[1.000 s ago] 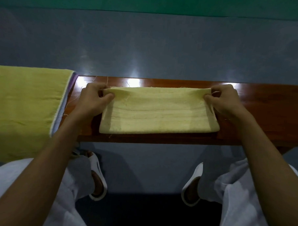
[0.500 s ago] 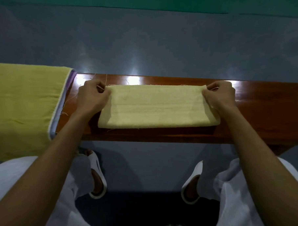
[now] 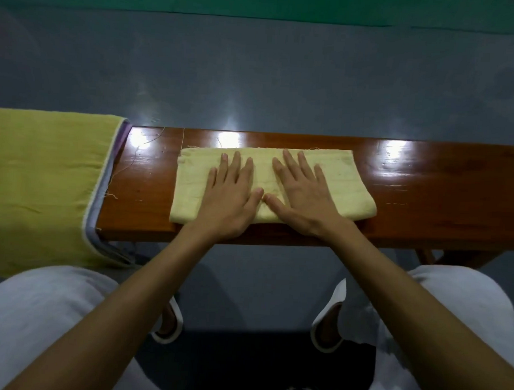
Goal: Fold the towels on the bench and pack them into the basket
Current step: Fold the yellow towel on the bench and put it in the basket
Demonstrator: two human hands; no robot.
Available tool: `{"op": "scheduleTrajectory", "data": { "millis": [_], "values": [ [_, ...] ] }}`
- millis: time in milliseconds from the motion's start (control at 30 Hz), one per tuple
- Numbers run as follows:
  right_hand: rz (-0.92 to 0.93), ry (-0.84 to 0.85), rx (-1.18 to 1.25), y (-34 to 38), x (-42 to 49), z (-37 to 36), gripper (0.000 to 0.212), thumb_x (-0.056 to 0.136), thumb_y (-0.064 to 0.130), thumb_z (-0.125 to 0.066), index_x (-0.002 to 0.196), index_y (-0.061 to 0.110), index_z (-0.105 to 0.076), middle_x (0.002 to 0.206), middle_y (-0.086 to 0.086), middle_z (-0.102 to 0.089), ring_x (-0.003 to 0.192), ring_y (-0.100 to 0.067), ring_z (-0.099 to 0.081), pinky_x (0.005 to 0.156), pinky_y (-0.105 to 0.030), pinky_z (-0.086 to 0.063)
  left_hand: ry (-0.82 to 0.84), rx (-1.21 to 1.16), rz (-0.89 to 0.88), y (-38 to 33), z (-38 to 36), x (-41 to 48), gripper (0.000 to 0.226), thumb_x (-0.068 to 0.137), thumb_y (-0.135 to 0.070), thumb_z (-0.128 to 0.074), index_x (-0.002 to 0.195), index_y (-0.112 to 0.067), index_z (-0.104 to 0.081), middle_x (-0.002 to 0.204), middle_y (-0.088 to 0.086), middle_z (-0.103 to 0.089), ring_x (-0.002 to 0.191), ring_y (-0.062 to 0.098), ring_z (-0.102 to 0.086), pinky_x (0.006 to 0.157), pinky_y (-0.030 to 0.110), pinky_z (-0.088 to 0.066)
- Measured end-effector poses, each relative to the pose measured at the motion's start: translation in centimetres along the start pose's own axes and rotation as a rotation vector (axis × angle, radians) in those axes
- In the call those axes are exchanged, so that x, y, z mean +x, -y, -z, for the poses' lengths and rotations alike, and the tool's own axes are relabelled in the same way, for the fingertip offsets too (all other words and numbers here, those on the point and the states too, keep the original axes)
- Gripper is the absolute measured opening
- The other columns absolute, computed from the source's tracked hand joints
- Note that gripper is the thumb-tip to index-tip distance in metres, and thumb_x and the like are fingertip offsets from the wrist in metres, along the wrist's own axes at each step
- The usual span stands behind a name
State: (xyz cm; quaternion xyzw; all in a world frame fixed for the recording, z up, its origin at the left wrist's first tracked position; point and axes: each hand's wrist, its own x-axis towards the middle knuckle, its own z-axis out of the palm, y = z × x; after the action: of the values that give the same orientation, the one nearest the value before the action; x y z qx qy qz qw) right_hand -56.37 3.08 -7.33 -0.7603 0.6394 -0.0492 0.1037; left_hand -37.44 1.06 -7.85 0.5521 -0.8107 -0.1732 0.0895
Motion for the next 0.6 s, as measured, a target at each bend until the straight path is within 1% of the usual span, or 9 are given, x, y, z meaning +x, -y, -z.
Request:
{"op": "scheduleTrajectory", "data": {
  "millis": [100,200,300,433,600],
  "values": [
    [-0.017,0.007,-0.05,0.2,-0.7,-0.5,0.089,0.09,0.077,-0.007,0.164,0.028,0.004,0.171,-0.002,0.013,0.156,-0.026,0.018,0.126,-0.057,0.003,-0.008,0.121,0.015,-0.1,-0.7,-0.8,0.072,0.107,-0.053,-0.022,0.164,-0.023,0.009,0.171,0.006,0.019,0.155,0.026,0.024,0.126,0.049,0.011],
    [-0.053,-0.004,-0.09,-0.5,-1.5,-0.7,0.088,0.09,0.08,-0.003,0.163,0.031,0.008,0.171,-0.003,0.015,0.156,-0.027,0.019,0.125,-0.058,0.006,-0.008,0.173,0.045,0.4,-0.8,-1.3,0.075,0.103,-0.062,-0.016,0.163,-0.027,0.012,0.17,0.005,0.022,0.154,0.026,0.027,0.125,0.051,0.014],
    [-0.139,-0.018,-0.089,-2.1,-2.0,-0.8,0.083,0.092,0.076,-0.002,0.162,0.034,0.01,0.17,-0.002,0.016,0.156,-0.027,0.02,0.125,-0.057,0.006,-0.033,0.192,0.069,1.6,-0.6,-1.8,0.078,0.099,-0.068,-0.009,0.163,-0.028,0.012,0.17,0.006,0.021,0.155,0.027,0.026,0.126,0.053,0.011],
    [-0.237,-0.037,-0.069,-4.4,-2.7,-0.4,0.079,0.094,0.072,-0.003,0.162,0.034,0.009,0.171,-0.003,0.016,0.156,-0.027,0.019,0.125,-0.056,0.005,-0.049,0.173,0.121,3.2,0.1,-2.6,0.078,0.098,-0.065,-0.005,0.163,-0.027,0.013,0.169,0.007,0.023,0.155,0.025,0.025,0.127,0.048,0.011],
    [-0.318,-0.04,-0.061,-5.8,-3.4,0.3,0.08,0.094,0.07,-0.004,0.163,0.032,0.008,0.171,-0.003,0.015,0.156,-0.025,0.017,0.125,-0.057,0.0,-0.094,0.171,0.114,3.7,0.3,-3.1,0.07,0.106,-0.058,-0.013,0.164,-0.025,0.011,0.17,0.009,0.019,0.156,0.024,0.02,0.127,0.042,0.011]
  ]
}}
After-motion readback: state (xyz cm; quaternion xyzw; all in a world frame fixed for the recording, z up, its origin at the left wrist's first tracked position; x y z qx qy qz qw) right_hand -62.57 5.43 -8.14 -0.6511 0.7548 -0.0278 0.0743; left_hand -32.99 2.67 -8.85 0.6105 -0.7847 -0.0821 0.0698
